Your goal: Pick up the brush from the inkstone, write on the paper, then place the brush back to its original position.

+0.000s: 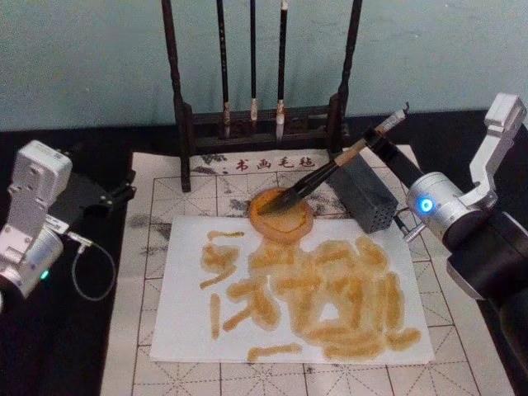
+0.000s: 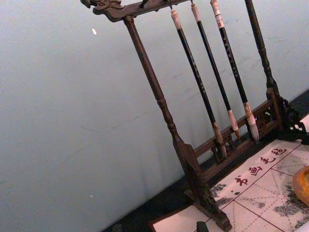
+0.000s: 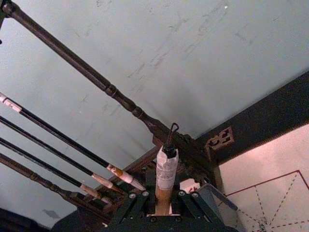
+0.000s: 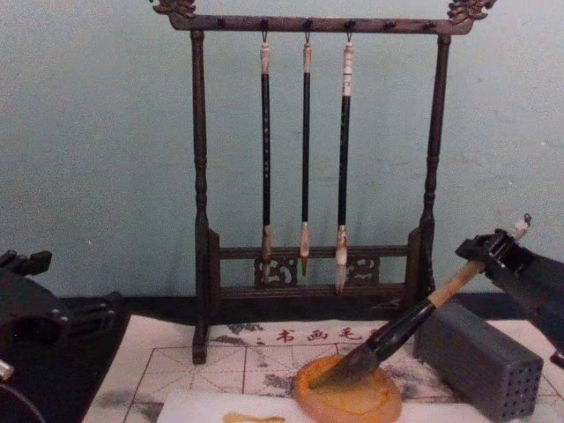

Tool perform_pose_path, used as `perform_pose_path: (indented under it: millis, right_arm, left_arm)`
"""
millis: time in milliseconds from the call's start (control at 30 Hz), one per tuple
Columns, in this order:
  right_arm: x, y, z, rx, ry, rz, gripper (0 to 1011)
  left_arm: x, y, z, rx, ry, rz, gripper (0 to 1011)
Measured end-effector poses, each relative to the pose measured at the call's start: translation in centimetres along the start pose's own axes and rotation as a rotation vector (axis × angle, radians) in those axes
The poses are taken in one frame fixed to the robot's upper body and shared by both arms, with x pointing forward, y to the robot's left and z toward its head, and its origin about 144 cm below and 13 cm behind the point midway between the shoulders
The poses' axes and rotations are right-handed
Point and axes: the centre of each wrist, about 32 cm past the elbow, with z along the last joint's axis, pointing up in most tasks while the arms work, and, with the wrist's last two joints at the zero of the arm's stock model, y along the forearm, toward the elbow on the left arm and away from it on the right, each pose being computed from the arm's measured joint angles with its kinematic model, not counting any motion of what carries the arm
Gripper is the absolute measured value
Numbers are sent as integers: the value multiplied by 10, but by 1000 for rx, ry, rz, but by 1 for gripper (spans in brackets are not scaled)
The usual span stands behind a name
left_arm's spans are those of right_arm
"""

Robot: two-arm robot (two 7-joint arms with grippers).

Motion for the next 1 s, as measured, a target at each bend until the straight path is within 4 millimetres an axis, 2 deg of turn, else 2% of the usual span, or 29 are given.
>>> perform_pose_path:
  millis: [67, 167, 333, 400, 533, 567, 633, 667, 767, 933, 1000]
  right_arm:
    - [0, 0, 0, 0, 0, 0, 200]
    - [0, 0, 0, -1, 0, 1, 283]
    - [0, 0, 0, -1, 0, 1, 459]
    - [0, 0, 0, -1, 0, 1, 491]
    - [0, 0, 0, -1, 0, 2, 621]
    - [0, 0, 0, -1, 0, 2, 678]
    - [0, 0, 0, -1, 0, 2, 719]
    - [0, 0, 0, -1, -1, 2, 774]
    - [0, 0, 0, -1, -1, 2, 826]
    - [0, 0, 0, -1, -1, 2, 980]
    - [0, 0, 0, -1, -1, 2, 1002]
  left_arm:
    - [0, 0, 0, 0, 0, 0, 1001]
    - [0, 0, 0, 0, 0, 0, 1001]
    - [0, 0, 0, 0, 0, 0, 1001]
    - [0, 0, 0, 0, 0, 0, 1001]
    - [0, 0, 0, 0, 0, 0, 1001]
    - [0, 0, 0, 0, 0, 0, 1001]
    - [0, 0, 0, 0, 0, 0, 1001]
    - [0, 0, 0, 0, 0, 0, 1001]
    - [0, 0, 0, 0, 0, 0, 1001]
    - [0, 0, 0, 0, 0, 0, 1001]
    - [0, 0, 0, 0, 0, 0, 1001]
